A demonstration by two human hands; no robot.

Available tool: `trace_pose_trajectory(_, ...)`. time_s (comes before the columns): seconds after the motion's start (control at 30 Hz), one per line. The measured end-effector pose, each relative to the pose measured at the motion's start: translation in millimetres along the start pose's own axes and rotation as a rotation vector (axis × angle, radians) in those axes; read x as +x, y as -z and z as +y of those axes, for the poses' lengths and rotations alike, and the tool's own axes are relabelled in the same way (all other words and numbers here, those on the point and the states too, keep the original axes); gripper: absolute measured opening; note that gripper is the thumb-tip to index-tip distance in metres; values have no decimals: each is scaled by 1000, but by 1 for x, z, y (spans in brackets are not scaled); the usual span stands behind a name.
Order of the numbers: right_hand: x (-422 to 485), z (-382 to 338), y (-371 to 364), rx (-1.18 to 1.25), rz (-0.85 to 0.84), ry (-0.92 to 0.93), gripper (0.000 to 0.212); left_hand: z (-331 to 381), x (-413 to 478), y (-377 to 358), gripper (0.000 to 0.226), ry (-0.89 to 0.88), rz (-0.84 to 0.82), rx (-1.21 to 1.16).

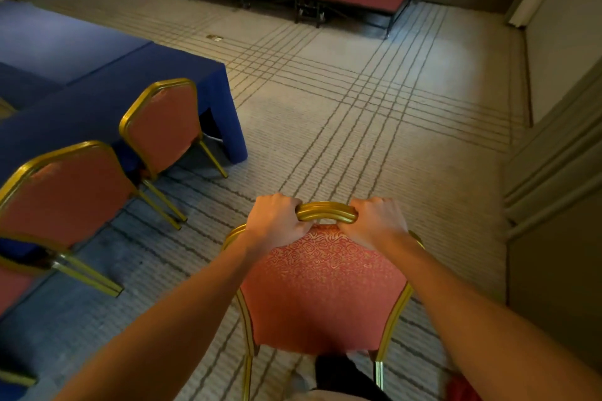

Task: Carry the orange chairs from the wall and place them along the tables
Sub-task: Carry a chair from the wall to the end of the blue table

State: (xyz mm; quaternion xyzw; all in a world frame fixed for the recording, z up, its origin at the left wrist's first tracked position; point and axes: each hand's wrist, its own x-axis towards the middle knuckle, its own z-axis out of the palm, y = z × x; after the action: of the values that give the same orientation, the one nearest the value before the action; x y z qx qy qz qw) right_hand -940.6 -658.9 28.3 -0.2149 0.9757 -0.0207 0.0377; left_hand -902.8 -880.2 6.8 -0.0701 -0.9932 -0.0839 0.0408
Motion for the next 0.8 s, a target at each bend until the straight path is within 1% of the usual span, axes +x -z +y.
trace_pose_trajectory(0.1,57,16,-1,45,-26,-16,38,-17,59,-4,37,10,-20,12)
trace_pose_trajectory(0.17,99,33,-6,68,-20,-14,39,-27,101,-7,38,17,-33,37)
trace_pose_trajectory(0.23,140,50,-9,81,-6,-1,39,-33,140,-9,38,24,-45,59)
trace_pose_trajectory(0.33,198,76,-7,119,-36,23,42,-41,197,-10,35,44,-63,59)
trace_pose_trajectory(0.47,277,105,14,81,5,76,39,-56,275,-3,35,65,-26,58)
trace_pose_trajectory(0.63,368,130,32,31,15,118,40,-82,356,-4,32,82,-8,66)
trace_pose_trajectory(0.73,431,142,36,-9,22,142,43,-104,413,-7,34,97,-21,56)
trace_pose_trajectory(0.8,478,154,32,-10,17,145,41,-121,458,-17,34,90,-28,58)
